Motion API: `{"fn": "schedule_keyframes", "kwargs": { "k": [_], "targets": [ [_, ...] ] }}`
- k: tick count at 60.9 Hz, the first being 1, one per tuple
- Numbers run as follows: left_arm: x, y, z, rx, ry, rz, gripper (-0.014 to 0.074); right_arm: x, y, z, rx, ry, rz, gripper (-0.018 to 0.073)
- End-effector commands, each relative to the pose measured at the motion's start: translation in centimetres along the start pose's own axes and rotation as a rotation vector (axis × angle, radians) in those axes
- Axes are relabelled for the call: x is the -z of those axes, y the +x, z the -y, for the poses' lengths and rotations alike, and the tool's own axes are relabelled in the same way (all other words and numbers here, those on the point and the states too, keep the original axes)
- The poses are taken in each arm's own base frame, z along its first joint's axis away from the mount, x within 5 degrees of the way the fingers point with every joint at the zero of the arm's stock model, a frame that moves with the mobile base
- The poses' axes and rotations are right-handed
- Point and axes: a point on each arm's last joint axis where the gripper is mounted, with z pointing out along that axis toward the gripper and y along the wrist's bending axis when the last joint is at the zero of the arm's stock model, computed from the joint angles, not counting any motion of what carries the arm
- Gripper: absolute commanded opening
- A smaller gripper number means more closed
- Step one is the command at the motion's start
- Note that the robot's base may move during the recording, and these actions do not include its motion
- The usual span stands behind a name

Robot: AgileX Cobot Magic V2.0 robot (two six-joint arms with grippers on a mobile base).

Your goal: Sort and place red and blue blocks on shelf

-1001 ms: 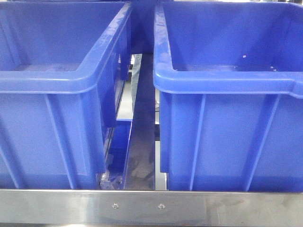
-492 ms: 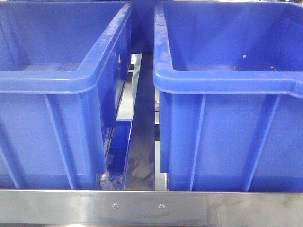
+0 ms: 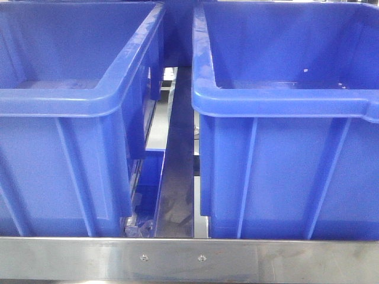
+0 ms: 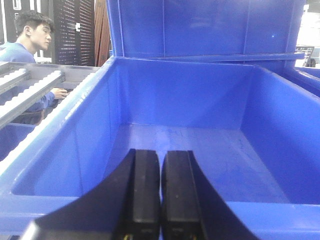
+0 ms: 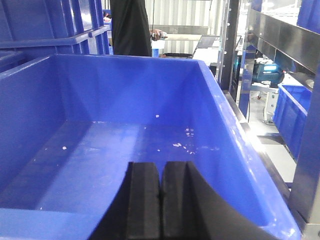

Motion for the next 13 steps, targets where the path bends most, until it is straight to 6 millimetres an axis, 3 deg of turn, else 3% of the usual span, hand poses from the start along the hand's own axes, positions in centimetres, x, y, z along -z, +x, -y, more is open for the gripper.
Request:
{"fn": "schedule_keyframes", "kwargs": {
  "k": [1, 13],
  "targets": [
    [0.14, -0.14, -0.08, 0.006, -0.004, 0.077, 0.0124, 0.23, -1.58, 0.00, 0.009, 0.004, 0.119, 0.0052],
    [0.14, -0.14, -0.08, 0.006, -0.004, 0.077, 0.0124, 0.23, -1.58, 0.00, 0.009, 0.004, 0.119, 0.0052]
  ]
}}
